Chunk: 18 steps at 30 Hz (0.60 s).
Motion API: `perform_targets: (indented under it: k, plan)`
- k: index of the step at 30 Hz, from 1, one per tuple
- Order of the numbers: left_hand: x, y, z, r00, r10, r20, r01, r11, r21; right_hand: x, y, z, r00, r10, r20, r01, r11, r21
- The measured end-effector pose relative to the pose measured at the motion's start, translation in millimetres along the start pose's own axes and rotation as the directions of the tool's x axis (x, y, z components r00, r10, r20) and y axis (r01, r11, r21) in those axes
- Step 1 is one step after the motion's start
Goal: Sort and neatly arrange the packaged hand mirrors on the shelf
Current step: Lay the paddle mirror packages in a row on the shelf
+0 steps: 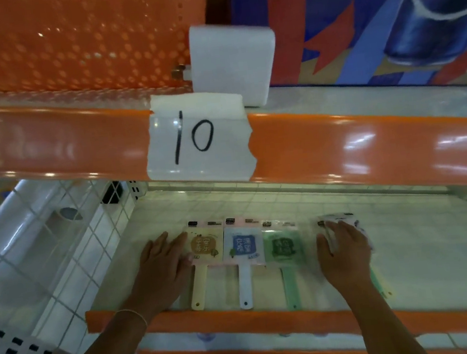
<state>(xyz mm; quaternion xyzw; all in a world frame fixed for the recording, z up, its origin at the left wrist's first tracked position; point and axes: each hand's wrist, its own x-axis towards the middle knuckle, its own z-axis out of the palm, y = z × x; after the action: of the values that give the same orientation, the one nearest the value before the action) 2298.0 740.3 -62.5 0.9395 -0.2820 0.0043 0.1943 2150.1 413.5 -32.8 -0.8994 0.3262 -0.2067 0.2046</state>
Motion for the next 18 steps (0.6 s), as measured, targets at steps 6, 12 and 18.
perform_targets:
  k: [6, 12, 18]
  plan:
    - [-0.5, 2.0, -2.8, 0.999, -0.031, 0.022, 0.031, 1.000, -0.004, 4.0, 29.5, -15.0, 0.976, 0.203, 0.075, -0.200, 0.979, -0.044]
    - [-2.1, 6.1, -9.1, 0.998, -0.065, 0.000, 0.065, 0.993, -0.096, 7.3, 34.3, -18.0, 0.944, 0.274, 0.185, -0.250, 0.958, -0.141]
    - [-1.2, 58.5, -21.8, 0.939, -0.170, -0.300, 0.095, 0.964, -0.248, 12.9, 35.4, -32.1, 0.934, 0.287, 0.213, -0.267, 0.956, -0.119]
